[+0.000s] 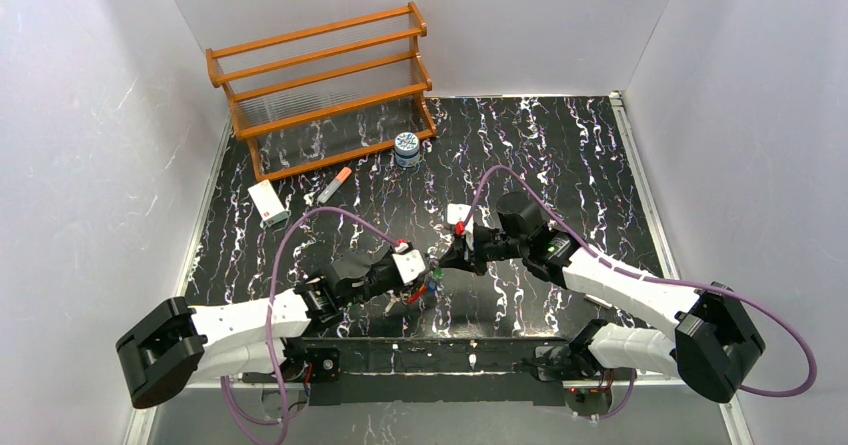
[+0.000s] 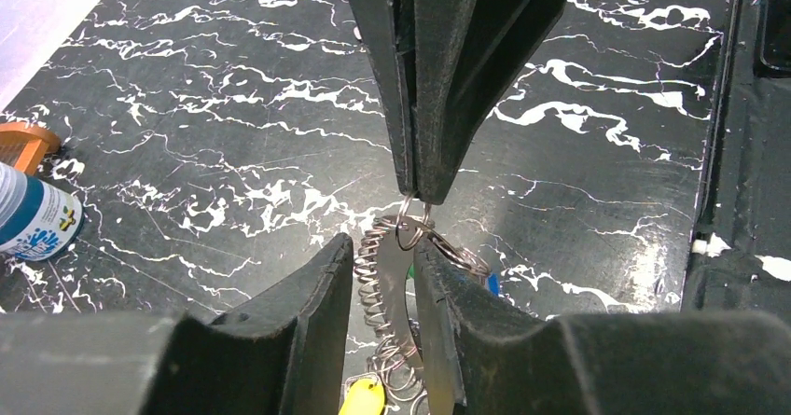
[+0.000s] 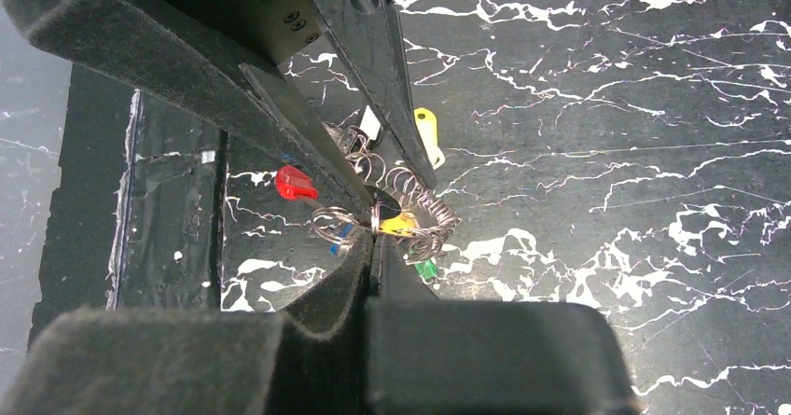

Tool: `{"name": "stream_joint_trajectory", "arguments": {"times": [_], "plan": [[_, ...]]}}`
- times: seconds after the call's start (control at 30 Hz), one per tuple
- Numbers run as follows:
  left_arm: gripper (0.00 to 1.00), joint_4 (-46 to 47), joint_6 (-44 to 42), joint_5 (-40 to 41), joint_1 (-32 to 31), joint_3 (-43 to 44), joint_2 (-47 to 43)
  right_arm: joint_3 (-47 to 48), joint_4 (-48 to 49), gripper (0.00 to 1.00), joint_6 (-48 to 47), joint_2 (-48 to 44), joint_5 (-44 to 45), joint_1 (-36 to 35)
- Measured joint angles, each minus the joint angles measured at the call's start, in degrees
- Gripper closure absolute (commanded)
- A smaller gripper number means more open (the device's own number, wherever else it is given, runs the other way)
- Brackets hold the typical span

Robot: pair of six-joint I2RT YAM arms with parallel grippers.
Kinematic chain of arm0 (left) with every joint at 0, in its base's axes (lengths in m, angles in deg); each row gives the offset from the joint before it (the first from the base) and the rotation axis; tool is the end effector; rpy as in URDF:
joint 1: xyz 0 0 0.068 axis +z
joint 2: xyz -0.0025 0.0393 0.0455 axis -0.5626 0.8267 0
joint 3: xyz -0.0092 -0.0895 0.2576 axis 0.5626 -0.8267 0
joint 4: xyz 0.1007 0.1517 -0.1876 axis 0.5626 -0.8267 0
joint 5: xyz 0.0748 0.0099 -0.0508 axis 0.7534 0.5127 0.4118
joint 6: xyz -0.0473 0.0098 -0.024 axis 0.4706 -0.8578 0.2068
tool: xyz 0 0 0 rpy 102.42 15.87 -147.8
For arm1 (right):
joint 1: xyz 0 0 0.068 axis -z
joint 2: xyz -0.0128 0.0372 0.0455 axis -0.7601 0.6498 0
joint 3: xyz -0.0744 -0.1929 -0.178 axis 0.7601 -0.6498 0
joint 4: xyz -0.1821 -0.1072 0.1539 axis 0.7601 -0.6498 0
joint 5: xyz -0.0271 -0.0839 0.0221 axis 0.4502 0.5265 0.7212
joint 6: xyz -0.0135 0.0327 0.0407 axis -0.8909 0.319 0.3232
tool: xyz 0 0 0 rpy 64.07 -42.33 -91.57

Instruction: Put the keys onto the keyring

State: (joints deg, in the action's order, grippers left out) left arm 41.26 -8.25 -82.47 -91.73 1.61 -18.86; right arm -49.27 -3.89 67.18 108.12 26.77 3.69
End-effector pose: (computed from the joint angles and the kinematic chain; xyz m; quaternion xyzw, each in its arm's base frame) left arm 0.1125 -0.1830 0.2142 0.4680 0.5615 -0.2698 0.6268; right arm 0.1584 0.1923 0.2451 -0.5623 0.5974 0.3726 0.4337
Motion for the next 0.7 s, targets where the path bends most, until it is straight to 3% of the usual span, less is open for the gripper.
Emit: {"name": "stream_joint_trajectory", "arguments": {"times": [0.27, 0.63, 0.7], "plan": [[0.77, 2.0, 0.0, -1.2, 0.0, 0.0, 1.5, 0.0, 0.0, 0.99, -0.5, 0.0, -0.9, 0.0], [1.00, 2.8, 0.9, -1.9, 0.0, 0.0, 1.9, 0.0, 0.8, 0.99, -0.9, 0.0, -0.5, 0.2], [1.00, 2.8, 1.1, -2.0, 0.0, 0.0, 1.9, 0.0, 0.8, 0.99, -1.1, 0.0, -0.4, 0.3]]}}
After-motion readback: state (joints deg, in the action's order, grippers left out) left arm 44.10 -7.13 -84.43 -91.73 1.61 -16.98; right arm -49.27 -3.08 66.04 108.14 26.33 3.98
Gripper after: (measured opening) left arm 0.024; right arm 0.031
